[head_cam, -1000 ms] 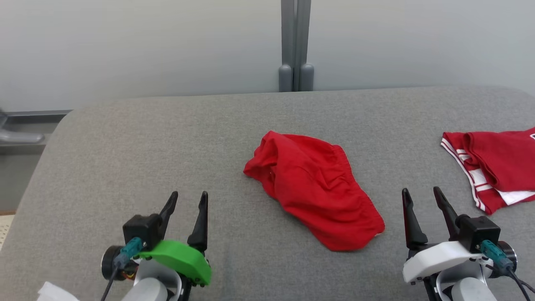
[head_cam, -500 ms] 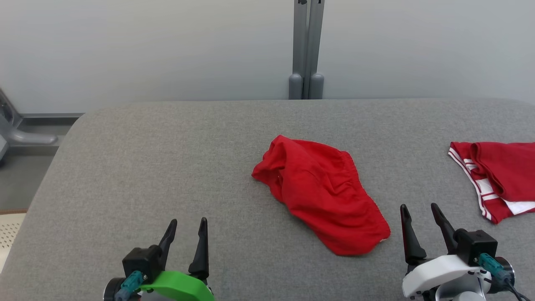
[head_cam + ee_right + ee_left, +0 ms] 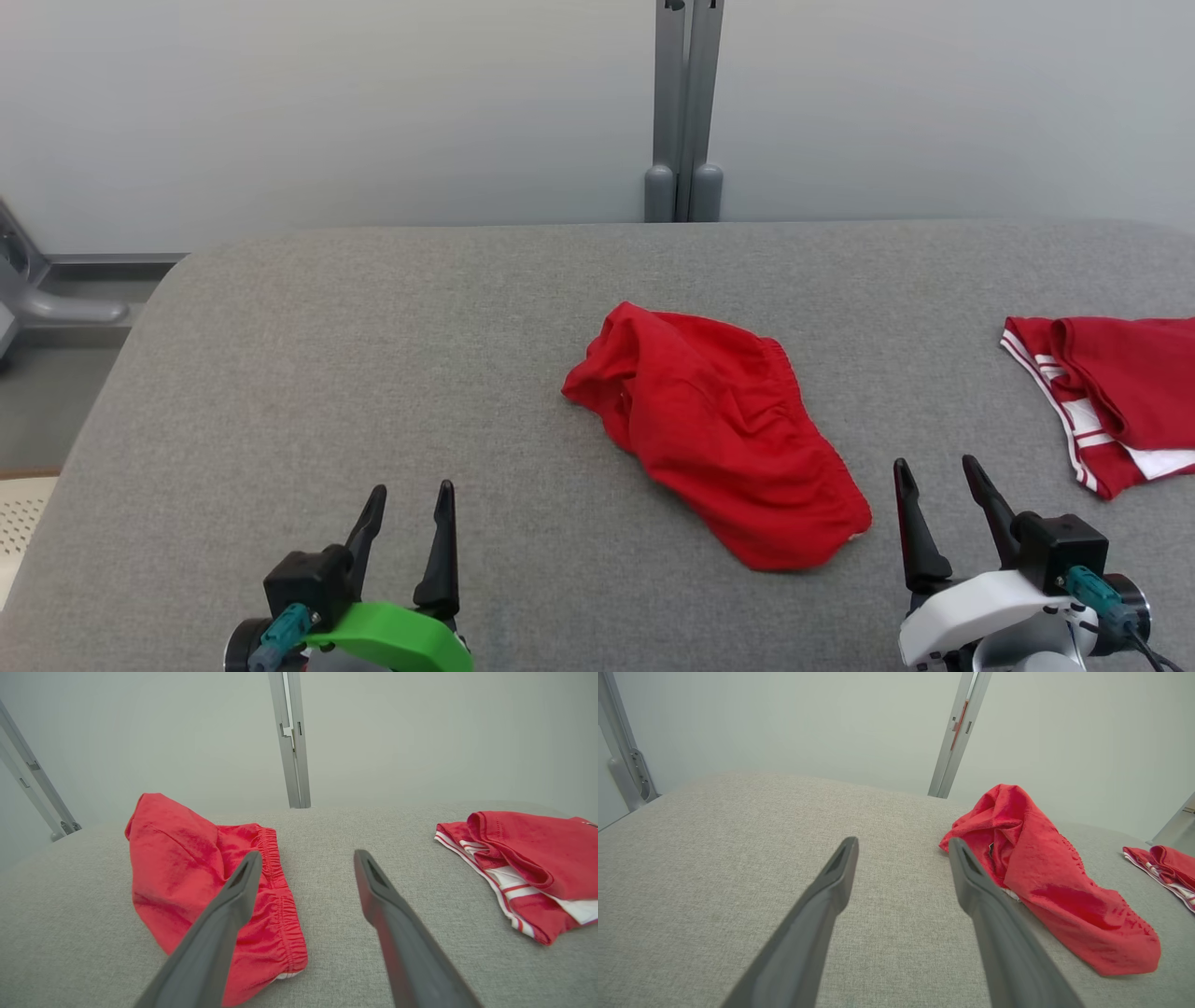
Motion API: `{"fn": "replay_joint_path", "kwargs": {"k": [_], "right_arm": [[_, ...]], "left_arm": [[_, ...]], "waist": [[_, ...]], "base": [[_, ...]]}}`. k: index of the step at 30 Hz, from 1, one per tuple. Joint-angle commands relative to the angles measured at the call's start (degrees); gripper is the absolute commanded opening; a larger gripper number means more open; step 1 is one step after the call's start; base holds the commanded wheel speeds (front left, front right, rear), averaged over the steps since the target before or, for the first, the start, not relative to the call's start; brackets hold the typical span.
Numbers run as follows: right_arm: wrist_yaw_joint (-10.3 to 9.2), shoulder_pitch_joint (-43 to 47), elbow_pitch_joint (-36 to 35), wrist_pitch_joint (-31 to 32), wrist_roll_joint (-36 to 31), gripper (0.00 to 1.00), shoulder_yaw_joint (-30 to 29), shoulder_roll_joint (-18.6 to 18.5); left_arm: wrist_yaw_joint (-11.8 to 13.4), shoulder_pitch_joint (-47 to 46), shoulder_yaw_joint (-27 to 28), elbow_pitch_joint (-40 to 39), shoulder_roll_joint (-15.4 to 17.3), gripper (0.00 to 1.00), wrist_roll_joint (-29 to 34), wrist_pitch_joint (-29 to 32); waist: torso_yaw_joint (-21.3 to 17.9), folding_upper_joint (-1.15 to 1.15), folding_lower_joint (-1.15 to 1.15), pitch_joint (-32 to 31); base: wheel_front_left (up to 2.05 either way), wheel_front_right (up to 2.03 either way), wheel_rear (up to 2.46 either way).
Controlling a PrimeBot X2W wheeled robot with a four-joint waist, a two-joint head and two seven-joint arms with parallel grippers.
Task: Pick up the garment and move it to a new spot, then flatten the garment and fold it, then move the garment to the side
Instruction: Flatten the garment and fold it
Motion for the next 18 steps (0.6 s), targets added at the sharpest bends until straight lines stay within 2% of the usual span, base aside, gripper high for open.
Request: {"fn": "replay_joint_path", "kwargs": {"k": [1,18], "right_arm": [[-0.09,-0.04,0.11,-0.17,-0.51,1.00,-0.08,-0.16],[-0.09,-0.97,0.90,-0.17,-1.49,1.00,0.04,-0.17]], "left_arm": [[-0.15,1.22,0.44,0.19,-0.25,1.00,0.66,-0.02],[-1.35,0.70,1.53,0.65,-0.82,1.00,1.77,-0.03]], "waist": [[0.08,0.00,0.00,0.01],[1.78,0.00,0.00,1.38]], "base": [[0.00,0.00,0.00],[0.00,0.00,0.00]]}}
